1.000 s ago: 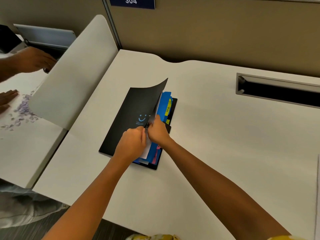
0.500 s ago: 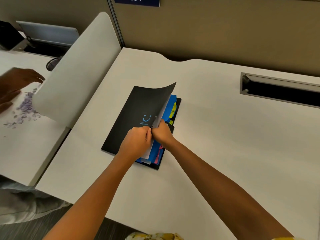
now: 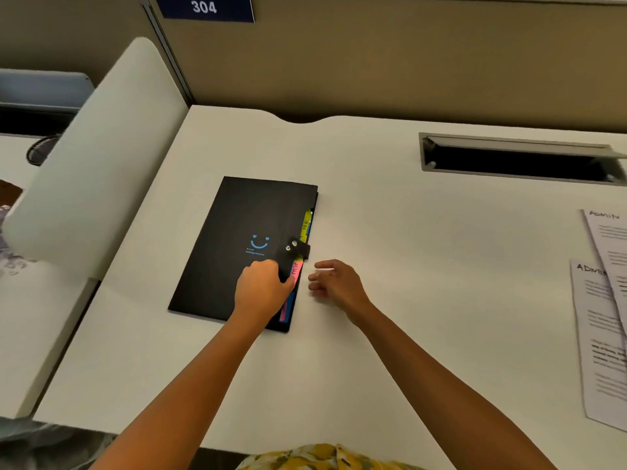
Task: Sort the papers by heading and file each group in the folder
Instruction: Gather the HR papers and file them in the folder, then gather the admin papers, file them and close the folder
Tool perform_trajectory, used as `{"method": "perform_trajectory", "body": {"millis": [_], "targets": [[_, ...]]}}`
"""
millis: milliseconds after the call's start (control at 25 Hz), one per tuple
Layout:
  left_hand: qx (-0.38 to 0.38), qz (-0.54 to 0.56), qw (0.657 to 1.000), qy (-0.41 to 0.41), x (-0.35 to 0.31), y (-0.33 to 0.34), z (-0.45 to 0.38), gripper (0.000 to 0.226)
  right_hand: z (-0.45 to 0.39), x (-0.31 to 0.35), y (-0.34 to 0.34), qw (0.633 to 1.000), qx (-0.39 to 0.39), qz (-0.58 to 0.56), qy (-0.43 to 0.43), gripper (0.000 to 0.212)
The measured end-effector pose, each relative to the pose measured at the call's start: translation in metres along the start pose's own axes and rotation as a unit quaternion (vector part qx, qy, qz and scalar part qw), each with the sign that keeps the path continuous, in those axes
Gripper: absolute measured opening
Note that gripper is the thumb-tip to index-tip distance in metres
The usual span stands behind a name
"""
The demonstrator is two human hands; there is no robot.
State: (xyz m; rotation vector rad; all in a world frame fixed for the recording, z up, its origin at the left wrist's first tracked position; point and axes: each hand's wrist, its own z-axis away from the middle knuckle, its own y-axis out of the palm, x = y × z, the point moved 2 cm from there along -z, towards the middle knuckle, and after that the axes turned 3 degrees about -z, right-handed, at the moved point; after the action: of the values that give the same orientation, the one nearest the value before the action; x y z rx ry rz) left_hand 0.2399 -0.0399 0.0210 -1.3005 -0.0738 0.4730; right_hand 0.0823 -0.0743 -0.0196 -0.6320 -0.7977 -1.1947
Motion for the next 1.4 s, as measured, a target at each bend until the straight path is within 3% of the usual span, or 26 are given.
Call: {"method": "perform_trajectory", "body": {"millis": [120, 240, 400, 520, 760, 1040, 1120, 1200, 1320, 1400], "targets": [[0.003, -0.04, 0.999, -0.02, 0.002, 0.001, -0.001, 0.04, 0.002, -0.004, -0.009, 1.0, -0.012, -0.01, 0.008, 0.021], [-0.01, -0.066, 0.997, 0.027, -0.022, 0.005, 0.006, 0.045, 0.017, -0.02, -0.041, 0.995, -0.062, -0.072, 0.004, 0.021], [-0.104, 0.01, 0.993, 0.058, -0.025, 0.0, 0.011, 0.032, 0.021, -0.02, -0.046, 0.995, -0.053, -0.078, 0.005, 0.021], [-0.147, 0.083, 0.979, 0.115, -0.058, -0.002, 0.022, 0.045, 0.03, -0.016, -0.074, 0.995, -0.065, -0.08, -0.014, 0.022], [-0.092, 0.159, 0.975, 0.125, -0.153, 0.03, 0.048, 0.051, 0.06, -0.026, -0.172, 0.992, -0.096, -0.057, -0.067, 0.022], [-0.079, 0.21, 0.96, 0.166, -0.275, 0.081, 0.091, 0.049, 0.098, -0.057, -0.324, 0.98, -0.163, -0.013, -0.113, 0.017], [-0.058, 0.228, 0.956, 0.176, -0.309, 0.097, 0.102, 0.05, 0.107, -0.068, -0.367, 0.965, -0.223, 0.028, -0.134, 0.016], [-0.032, 0.234, 0.953, 0.191, -0.341, 0.111, 0.111, 0.053, 0.116, -0.078, -0.413, 0.927, -0.321, 0.105, -0.166, 0.02], [0.04, 0.178, 0.949, 0.259, -0.379, 0.135, 0.124, 0.066, 0.125, -0.091, -0.471, 0.84, -0.44, 0.251, -0.196, 0.044], [0.094, 0.089, 0.935, 0.33, -0.406, 0.154, 0.135, 0.078, 0.126, -0.101, -0.507, 0.817, -0.466, 0.297, -0.166, 0.065]]}}
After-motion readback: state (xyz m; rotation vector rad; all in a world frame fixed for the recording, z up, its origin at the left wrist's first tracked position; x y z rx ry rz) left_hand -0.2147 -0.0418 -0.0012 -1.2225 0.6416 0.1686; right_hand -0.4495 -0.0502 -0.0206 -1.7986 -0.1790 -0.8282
